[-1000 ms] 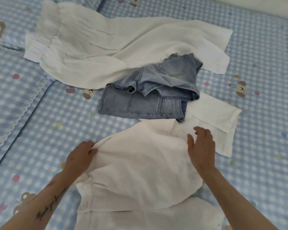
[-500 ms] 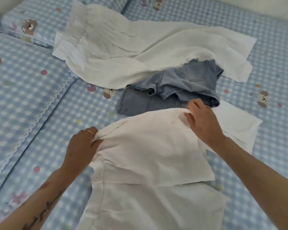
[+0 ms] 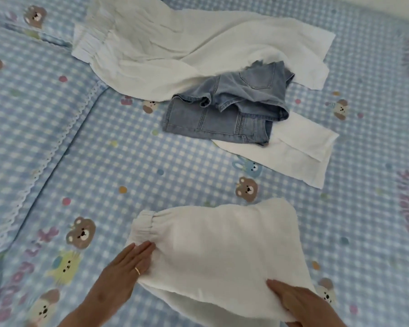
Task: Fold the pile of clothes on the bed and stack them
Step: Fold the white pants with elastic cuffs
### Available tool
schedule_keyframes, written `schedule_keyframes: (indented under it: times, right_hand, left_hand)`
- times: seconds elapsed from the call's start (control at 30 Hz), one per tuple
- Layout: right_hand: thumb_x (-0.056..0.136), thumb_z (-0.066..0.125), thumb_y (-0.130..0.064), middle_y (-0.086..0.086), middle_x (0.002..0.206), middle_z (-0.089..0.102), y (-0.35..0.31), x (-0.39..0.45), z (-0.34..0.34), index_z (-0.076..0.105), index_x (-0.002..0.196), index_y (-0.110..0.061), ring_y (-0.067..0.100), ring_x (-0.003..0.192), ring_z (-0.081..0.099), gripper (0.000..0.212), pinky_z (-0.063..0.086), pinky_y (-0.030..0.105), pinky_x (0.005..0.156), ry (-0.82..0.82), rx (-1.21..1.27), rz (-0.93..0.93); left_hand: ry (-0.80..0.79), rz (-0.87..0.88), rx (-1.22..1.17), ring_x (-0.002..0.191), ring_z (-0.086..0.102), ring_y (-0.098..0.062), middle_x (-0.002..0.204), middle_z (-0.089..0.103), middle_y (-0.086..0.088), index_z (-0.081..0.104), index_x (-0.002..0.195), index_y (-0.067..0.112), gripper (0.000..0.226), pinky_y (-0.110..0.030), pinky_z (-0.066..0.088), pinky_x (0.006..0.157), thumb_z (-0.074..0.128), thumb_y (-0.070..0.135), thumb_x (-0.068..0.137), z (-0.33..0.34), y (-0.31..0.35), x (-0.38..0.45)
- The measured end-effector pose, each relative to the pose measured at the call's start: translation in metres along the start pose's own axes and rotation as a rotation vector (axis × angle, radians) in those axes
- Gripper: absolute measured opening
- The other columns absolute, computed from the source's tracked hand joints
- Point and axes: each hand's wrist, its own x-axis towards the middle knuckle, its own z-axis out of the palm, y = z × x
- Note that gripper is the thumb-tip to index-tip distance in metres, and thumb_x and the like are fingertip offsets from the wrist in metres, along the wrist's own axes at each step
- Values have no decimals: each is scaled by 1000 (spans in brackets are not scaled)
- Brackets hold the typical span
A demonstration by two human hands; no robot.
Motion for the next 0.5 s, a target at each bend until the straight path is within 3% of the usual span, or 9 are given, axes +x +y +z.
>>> schedule_keyframes:
  times: [0.07, 0.1, 0.13, 0.17, 0.2, 0.3, 0.37, 0.43, 0.5]
  right_hand:
    - [20, 88, -61, 15, 145, 42, 8, -5, 37, 38, 131, -36, 25, 125, 47, 124, 31, 36, 106, 143, 227, 57]
    - [36, 70, -82, 15, 129, 59, 1, -15, 56, 48, 120, -40, 29, 113, 58, 96, 39, 41, 95, 193, 39, 16]
    - [66, 34, -88, 5, 95, 74, 2, -28, 70, 46, 91, -60, 28, 90, 69, 40, 43, 39, 80, 235, -93, 8]
    - [85, 20, -68, -6, 70, 73, 2, -34, 84, 27, 82, -76, 21, 70, 71, 11, 45, 35, 68, 359, -105, 1]
    - [82, 28, -52, -13, 60, 70, 1, -42, 84, 18, 91, -80, 13, 61, 69, 31, 47, 31, 63, 335, -171, -104]
    - [88, 59, -32, -11, 96, 73, 12, -30, 67, 47, 125, -40, 7, 85, 70, 40, 46, 16, 77, 399, -212, -226]
    - [83, 67, -16, 10, 129, 59, 27, -13, 62, 52, 130, -11, 26, 120, 56, 49, 43, 31, 96, 610, -21, -81]
    - [91, 57, -17, 17, 148, 36, 16, 0, 66, 38, 140, -4, 33, 137, 34, 55, 33, 45, 106, 622, 25, 135]
    - [93, 52, -22, 14, 151, 31, -5, 17, 74, 33, 143, -5, 31, 137, 33, 56, 31, 45, 108, 617, -41, 27]
  left_hand:
    - [-35, 22, 38, 115, 59, -23, 123, 63, -7, 72, 102, 6, 56, -28, 15, 115, 19, -1, 86, 11, 2, -12]
    - [-64, 43, 40, 116, 58, -25, 124, 62, -7, 73, 102, 6, 50, -29, 17, 114, 28, 1, 81, 15, 4, -19]
    - [-105, 50, 45, 118, 57, -26, 126, 61, -8, 73, 101, 8, 47, -29, 19, 113, 35, 5, 73, 16, 6, -24]
    - [-131, 57, 44, 120, 55, -26, 127, 61, -8, 73, 100, 9, 47, -29, 20, 112, 39, 10, 68, 18, 6, -30]
    - [-130, 48, 21, 122, 54, -24, 127, 61, -8, 72, 100, 10, 48, -29, 20, 112, 40, 14, 65, 19, 7, -34]
    - [101, -222, -185, 113, 55, -27, 122, 62, -10, 64, 110, 8, 39, -22, 25, 109, 39, 21, 84, 18, 8, -35]
    - [243, -615, -370, 106, 52, -30, 117, 57, -12, 53, 122, 4, 43, -31, 37, 99, 51, 29, 87, 18, 7, -25]
    - [176, -909, -614, 92, 57, -29, 102, 60, -11, 49, 124, -1, 64, -36, 47, 82, 69, 36, 75, 19, 4, -12]
    - [29, -993, -768, 86, 63, -30, 93, 66, -12, 54, 116, -2, 64, -39, 52, 74, 76, 36, 69, 22, 0, 0]
